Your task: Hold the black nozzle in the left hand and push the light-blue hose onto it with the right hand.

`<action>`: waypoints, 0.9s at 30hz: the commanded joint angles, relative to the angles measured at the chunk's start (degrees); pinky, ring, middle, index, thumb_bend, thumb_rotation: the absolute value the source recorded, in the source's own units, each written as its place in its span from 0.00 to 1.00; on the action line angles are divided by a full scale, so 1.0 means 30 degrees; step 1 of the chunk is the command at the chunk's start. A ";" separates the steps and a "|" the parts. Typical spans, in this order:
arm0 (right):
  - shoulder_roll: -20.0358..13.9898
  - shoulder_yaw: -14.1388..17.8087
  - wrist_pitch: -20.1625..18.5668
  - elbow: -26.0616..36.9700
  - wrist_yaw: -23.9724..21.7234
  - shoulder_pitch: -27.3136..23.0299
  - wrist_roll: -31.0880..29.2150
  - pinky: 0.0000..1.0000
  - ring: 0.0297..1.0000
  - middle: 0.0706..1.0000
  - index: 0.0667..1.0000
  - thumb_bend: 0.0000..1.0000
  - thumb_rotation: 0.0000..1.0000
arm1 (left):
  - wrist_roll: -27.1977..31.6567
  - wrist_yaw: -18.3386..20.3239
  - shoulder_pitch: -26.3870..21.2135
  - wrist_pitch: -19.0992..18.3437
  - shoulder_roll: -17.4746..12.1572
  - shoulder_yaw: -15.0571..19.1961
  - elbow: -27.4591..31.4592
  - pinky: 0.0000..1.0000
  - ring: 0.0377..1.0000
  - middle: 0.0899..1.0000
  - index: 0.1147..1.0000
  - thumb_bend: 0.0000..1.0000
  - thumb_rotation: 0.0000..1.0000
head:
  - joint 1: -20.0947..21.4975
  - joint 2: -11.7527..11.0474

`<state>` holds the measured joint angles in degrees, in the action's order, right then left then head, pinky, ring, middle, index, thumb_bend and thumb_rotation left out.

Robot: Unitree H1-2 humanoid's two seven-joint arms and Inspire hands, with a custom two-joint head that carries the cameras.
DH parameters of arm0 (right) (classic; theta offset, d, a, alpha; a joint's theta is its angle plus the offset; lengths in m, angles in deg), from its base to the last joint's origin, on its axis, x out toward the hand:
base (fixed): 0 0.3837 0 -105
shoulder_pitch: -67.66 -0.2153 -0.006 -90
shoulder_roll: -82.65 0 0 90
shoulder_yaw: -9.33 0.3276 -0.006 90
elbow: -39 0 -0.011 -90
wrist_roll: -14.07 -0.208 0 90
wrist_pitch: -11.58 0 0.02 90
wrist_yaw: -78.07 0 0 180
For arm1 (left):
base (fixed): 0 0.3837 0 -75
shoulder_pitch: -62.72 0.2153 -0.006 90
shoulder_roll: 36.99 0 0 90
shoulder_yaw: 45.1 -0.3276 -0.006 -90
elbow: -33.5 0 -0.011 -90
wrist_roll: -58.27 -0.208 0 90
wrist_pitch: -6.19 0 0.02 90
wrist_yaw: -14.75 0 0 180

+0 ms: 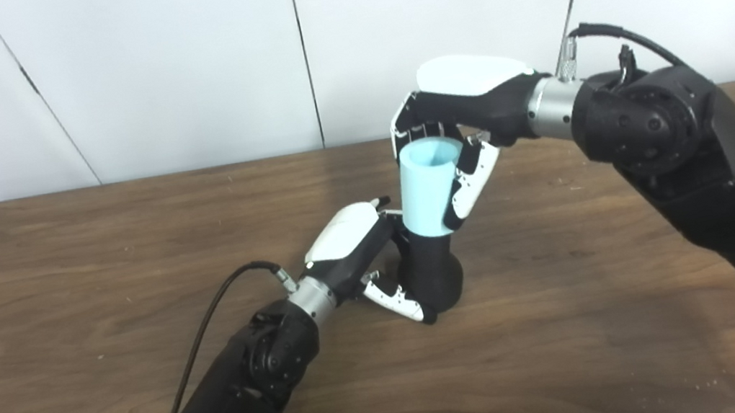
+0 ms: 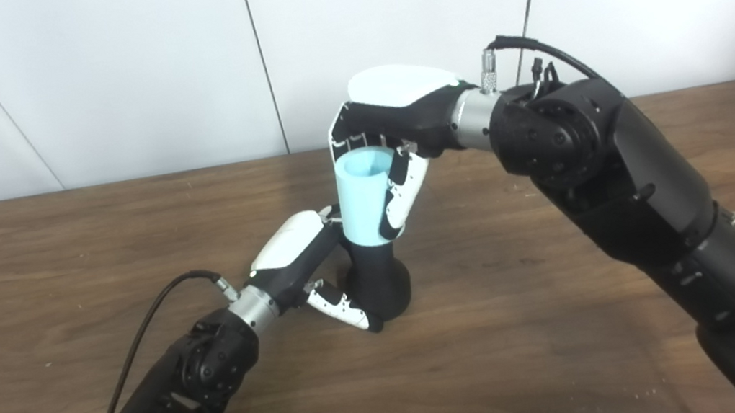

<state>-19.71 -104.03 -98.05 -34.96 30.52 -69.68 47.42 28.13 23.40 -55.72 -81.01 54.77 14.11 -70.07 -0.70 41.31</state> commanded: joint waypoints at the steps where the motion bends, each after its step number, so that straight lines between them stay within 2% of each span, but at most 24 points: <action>1: -0.0432 0.0322 0.0439 0.0610 0.0086 -0.1118 0.0232 0.38 0.46 0.43 0.43 0.50 0.00 | -0.0665 0.1905 0.0953 -0.0735 -0.0503 -0.0822 -0.1175 1.00 0.59 0.43 0.42 0.53 0.00 | -0.0012 0.0003; 12: -0.0420 0.0080 0.0655 0.0656 0.0123 -0.0571 0.0440 0.39 0.45 0.43 0.43 0.50 0.00 | -0.0720 0.1948 0.1029 -0.0809 -0.0531 -0.0781 -0.1035 1.00 0.59 0.45 0.41 0.53 0.00 | -0.0048 0.0186; 21: 0.0039 -0.0243 0.0941 0.0262 0.0432 0.0456 0.0848 0.39 0.44 0.43 0.44 0.50 0.00 | -0.0692 0.1960 0.1003 -0.0863 -0.0488 -0.0728 -0.0922 1.00 0.59 0.45 0.41 0.53 0.00 | -0.0116 0.0227; 27: 0.0373 -0.0475 0.0466 0.0456 0.0265 0.0744 0.0954 0.38 0.44 0.44 0.45 0.50 0.00 | -0.0699 0.1931 0.1051 -0.0839 -0.0494 -0.0732 -0.0866 1.00 0.59 0.45 0.41 0.53 0.00 | -0.0163 0.0319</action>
<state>-19.02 -104.44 -96.34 -33.95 32.54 -67.34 49.98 28.13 23.93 -55.82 -81.02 54.53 14.20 -70.01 -1.14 42.19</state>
